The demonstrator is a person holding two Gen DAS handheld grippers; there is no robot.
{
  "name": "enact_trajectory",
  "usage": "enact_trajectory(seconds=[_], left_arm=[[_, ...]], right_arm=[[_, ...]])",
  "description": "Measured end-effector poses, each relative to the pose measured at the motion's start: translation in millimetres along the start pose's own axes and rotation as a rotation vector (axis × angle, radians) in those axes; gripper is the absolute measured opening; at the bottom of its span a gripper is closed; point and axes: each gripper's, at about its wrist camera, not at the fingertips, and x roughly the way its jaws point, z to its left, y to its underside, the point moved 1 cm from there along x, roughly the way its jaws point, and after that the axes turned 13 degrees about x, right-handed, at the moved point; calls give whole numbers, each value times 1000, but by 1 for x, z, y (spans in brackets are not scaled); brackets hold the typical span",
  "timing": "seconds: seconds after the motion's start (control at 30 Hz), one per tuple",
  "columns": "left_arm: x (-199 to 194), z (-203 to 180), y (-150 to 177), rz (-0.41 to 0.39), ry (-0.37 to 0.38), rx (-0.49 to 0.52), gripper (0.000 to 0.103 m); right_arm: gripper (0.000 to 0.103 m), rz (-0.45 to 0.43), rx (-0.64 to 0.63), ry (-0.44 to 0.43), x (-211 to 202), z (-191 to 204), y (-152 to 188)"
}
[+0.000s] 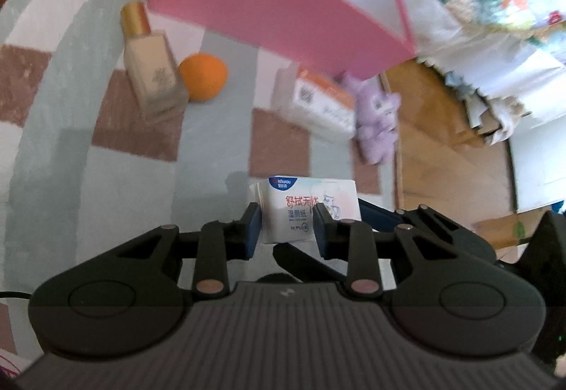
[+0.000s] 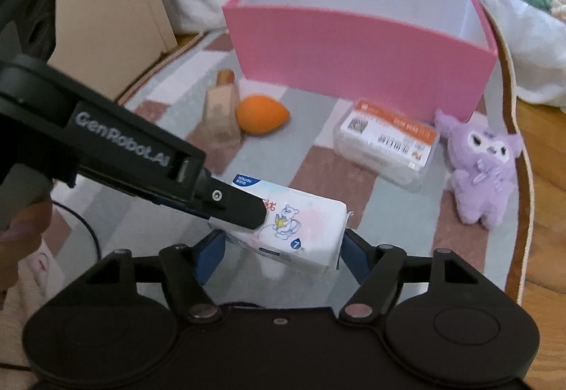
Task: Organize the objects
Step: 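Lift the white packet with the left gripper and carry it into the box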
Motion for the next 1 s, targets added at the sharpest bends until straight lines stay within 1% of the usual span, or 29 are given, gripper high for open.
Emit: enact_trajectory(seconds=[0.13, 0.23, 0.3, 0.4, 0.5, 0.6, 0.77, 0.87, 0.93, 1.0], left_arm=[[-21, -13, -8, -72, 8, 28, 29], [-36, -25, -15, -121, -5, 53, 29], [-46, -34, -21, -140, -19, 78, 29], [-60, -53, -34, -159, -59, 118, 29], [-76, -71, -50, -194, -88, 158, 29], [-89, -82, -73, -213, -80, 174, 29], [-100, -86, -117, -231, -40, 159, 29], [-99, -84, -142, -241, -34, 151, 29], [-92, -80, -159, -245, -42, 136, 29], [-81, -74, -174, -244, -53, 120, 29]], right_arm=[[84, -45, 2, -35, -20, 1, -11], [84, -80, 4, -53, -33, 1, -22], [84, -108, -3, -63, -43, 2, -30], [84, -138, -31, -61, -60, 7, -41], [84, -188, -114, -30, -79, 17, -55], [84, -235, -186, -3, -95, 23, -74], [84, -290, -260, 29, -115, 27, -110], [84, -299, -286, 17, -116, 23, -135], [85, -305, -310, 8, -112, 21, -152], [85, -288, -313, -7, -105, 17, -169]])
